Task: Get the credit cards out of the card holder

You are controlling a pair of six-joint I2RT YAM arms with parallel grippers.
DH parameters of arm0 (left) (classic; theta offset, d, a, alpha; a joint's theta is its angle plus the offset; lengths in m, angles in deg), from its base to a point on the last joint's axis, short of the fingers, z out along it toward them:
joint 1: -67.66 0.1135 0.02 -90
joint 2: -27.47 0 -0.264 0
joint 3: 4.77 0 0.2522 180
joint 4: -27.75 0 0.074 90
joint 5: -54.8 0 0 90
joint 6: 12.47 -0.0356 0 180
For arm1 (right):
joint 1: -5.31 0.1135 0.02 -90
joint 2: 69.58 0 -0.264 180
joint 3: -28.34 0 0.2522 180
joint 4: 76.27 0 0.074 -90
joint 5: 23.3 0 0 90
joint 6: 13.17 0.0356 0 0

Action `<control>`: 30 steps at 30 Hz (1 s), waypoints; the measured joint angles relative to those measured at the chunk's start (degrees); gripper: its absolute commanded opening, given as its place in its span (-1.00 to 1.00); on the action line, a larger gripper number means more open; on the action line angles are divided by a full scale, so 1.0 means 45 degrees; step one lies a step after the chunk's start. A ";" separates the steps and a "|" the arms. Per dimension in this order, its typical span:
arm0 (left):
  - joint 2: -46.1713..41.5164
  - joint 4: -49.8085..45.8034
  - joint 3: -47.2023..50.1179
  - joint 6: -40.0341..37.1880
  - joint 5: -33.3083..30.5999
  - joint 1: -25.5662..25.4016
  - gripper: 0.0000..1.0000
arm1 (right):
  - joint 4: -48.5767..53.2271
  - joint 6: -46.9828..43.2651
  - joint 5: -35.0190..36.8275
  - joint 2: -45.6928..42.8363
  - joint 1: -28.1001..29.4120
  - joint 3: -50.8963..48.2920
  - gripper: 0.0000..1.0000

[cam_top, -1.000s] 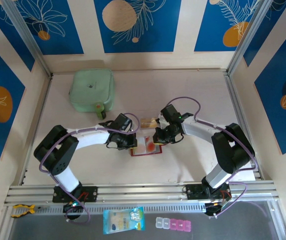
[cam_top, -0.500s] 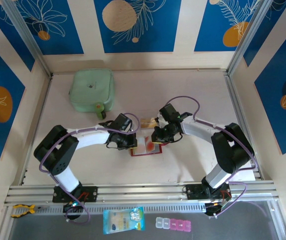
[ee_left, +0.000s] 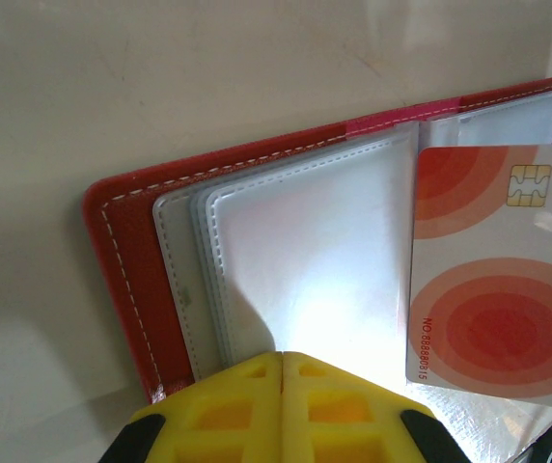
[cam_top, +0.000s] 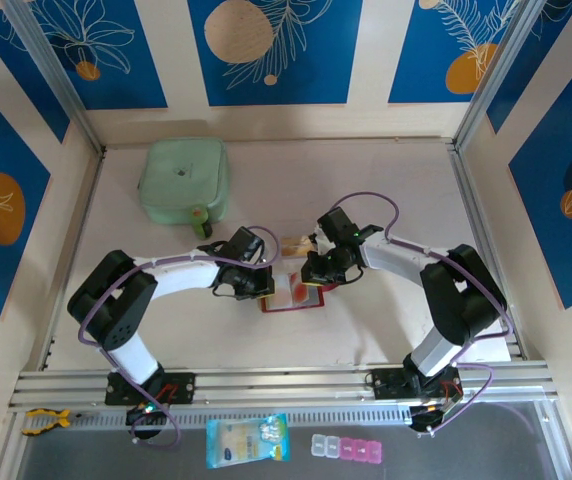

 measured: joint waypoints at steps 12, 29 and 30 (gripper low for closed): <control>0.0000 0.0000 0.0000 0.0000 0.0005 0.0000 -0.92 | -0.0010 0.0049 -0.0073 -0.0019 0.0005 0.0000 -0.96; -0.0005 0.0000 0.0000 -0.0151 0.0000 0.0000 -0.85 | 0.2608 -0.2905 0.0996 -0.1331 -0.0083 0.1389 -1.00; -0.0005 -0.0005 0.0000 -0.0189 0.0000 0.0005 -0.85 | 0.2807 -0.3395 0.1093 -0.1331 -0.0126 0.1564 -1.00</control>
